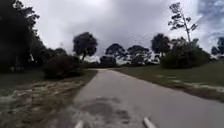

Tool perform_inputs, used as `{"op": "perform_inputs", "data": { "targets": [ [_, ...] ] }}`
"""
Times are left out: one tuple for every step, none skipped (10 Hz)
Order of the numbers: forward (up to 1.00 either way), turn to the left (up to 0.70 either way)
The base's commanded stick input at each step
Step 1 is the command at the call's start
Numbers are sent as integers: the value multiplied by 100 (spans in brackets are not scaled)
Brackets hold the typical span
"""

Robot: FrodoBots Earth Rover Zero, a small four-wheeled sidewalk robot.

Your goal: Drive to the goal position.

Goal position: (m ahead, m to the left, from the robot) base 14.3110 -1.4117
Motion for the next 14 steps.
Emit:
{"op": "perform_inputs", "data": {
  "targets": [
    [85, 0],
    [85, 0],
    [85, 0],
    [85, 0],
    [85, 0],
    [85, 3],
    [85, 7],
    [85, 6],
    [85, 0],
    [85, 0],
    [85, 0],
    [83, 0],
    [36, 0],
    [0, 0]
  ]
}}
